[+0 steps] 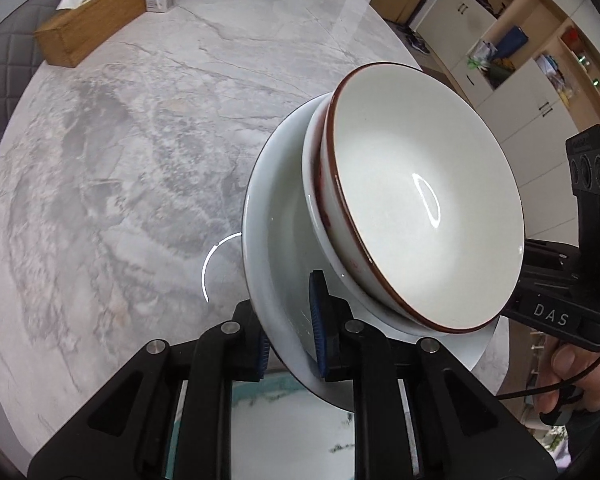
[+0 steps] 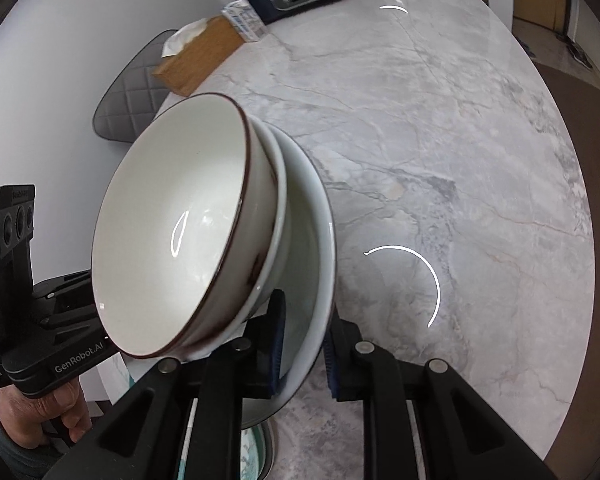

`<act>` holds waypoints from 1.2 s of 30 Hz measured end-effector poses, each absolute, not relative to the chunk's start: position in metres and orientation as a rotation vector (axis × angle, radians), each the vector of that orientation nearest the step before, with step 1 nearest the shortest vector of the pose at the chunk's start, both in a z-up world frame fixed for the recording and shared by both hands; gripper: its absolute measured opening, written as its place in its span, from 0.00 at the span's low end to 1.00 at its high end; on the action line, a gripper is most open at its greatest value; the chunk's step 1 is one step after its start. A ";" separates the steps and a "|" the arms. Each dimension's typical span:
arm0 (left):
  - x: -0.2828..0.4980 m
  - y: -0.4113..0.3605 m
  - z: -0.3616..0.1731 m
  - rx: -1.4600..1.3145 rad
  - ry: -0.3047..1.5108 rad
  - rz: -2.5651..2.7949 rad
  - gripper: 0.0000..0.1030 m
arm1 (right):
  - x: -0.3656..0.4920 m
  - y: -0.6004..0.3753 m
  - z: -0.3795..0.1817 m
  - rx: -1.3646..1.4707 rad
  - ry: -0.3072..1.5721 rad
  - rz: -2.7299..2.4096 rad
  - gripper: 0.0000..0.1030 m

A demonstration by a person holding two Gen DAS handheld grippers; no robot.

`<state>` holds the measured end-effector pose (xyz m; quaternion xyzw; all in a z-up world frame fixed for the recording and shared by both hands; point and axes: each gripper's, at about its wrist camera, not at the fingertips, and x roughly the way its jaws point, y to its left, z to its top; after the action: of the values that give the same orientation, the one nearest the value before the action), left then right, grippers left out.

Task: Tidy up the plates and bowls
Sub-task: 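Lift the plate-and-bowl stack with both tools and carry it over the teal floral plate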

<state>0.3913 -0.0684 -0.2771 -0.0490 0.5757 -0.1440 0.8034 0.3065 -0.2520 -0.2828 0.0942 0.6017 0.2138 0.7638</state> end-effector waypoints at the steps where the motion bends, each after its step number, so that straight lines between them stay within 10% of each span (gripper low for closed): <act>1: 0.382 -0.065 -0.270 -0.108 1.230 -0.302 0.14 | 0.303 -0.249 -0.277 0.197 1.300 0.470 0.19; 36: 0.222 0.012 -0.316 -0.107 1.292 -0.309 0.13 | 0.134 -0.180 -0.311 0.169 1.398 0.397 0.20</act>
<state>0.2216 0.0119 -0.3156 -0.0496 0.5994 -0.1431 0.7860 0.1341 -0.1799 -0.3108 0.0772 0.6382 0.1813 0.7443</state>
